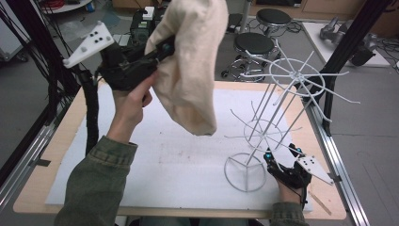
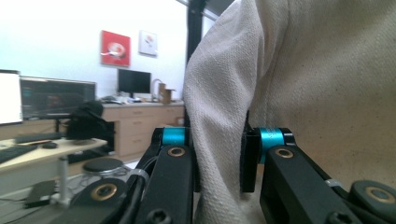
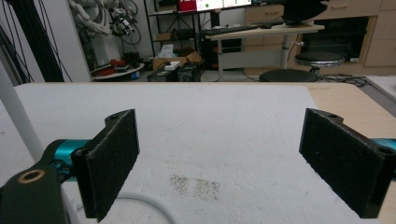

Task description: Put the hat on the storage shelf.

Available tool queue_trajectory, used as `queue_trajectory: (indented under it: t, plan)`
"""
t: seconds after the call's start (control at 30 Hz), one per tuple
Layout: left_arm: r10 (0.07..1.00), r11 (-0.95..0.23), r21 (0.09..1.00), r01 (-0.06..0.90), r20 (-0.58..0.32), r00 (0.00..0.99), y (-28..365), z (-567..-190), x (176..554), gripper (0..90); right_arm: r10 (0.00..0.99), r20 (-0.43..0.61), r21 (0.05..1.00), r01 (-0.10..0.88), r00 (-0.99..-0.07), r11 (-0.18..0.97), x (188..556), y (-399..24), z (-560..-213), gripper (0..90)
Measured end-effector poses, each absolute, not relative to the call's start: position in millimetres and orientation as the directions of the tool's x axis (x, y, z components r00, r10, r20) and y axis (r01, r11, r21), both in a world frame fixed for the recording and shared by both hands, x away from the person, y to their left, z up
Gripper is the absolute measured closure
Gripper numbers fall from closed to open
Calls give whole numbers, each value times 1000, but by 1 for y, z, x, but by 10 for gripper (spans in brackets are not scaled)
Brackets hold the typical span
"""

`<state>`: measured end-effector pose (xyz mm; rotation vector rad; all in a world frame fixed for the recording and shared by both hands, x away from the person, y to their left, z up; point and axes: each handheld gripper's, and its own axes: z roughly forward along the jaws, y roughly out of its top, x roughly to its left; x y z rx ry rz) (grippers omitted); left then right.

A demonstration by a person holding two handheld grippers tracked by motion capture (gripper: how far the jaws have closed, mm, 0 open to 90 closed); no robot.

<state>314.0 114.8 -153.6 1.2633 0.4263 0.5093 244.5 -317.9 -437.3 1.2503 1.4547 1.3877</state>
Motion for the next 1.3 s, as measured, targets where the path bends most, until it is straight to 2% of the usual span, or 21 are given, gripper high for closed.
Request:
queue_trajectory:
  t: [0.37, 0.63, 1.3]
  plan:
    - [467, 216, 971, -105, -8, 884, 69, -151, 315, 805, 963, 109, 986, 148, -245, -74, 244, -318, -437, 112]
    - [425, 209, 972, -105, 6, 905, 51, -145, 315, 804, 964, 105, 987, 142, -245, -71, 244, -318, -437, 112]
    - [492, 151, 984, -94, 8, 871, 35, -154, 330, 800, 964, 99, 988, 142, -248, -65, 245, -318, -437, 112]
